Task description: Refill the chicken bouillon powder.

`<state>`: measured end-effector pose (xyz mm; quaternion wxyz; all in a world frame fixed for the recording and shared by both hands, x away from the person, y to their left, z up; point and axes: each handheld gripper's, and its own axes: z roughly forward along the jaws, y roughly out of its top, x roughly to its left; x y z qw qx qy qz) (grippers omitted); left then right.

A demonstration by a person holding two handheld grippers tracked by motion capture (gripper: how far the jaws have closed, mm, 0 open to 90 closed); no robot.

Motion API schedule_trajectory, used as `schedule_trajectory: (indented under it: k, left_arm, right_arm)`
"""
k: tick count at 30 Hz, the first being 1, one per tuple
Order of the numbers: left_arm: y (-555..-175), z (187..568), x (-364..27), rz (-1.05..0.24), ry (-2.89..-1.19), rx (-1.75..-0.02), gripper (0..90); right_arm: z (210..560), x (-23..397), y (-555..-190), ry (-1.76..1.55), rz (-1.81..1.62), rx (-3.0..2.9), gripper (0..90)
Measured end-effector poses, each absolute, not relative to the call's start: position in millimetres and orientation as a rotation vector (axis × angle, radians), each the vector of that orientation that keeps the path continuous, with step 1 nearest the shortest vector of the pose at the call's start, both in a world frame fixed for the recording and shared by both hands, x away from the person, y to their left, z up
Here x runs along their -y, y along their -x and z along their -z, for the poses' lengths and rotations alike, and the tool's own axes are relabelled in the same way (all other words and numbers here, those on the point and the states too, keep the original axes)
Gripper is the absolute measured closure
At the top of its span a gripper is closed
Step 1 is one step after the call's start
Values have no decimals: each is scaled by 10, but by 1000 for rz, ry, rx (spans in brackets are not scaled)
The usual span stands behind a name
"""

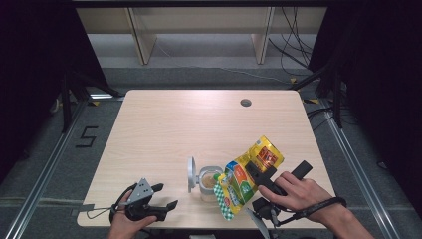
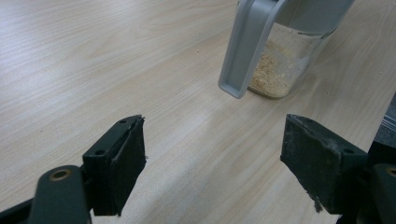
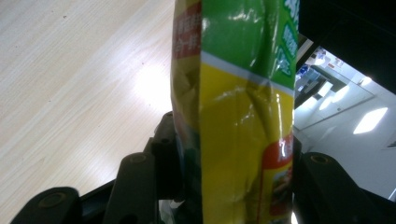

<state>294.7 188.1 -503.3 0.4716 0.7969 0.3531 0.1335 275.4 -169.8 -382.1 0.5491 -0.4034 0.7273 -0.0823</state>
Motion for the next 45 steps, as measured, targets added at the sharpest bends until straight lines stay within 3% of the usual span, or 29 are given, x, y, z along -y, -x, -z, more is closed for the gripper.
schedule_trajectory:
  k: [45]
  left_arm:
    - [-2952,5033,-1881,-333,-1955,-853,213]
  right_arm:
    - [3813,1715,-2739,963,173,-1737,581]
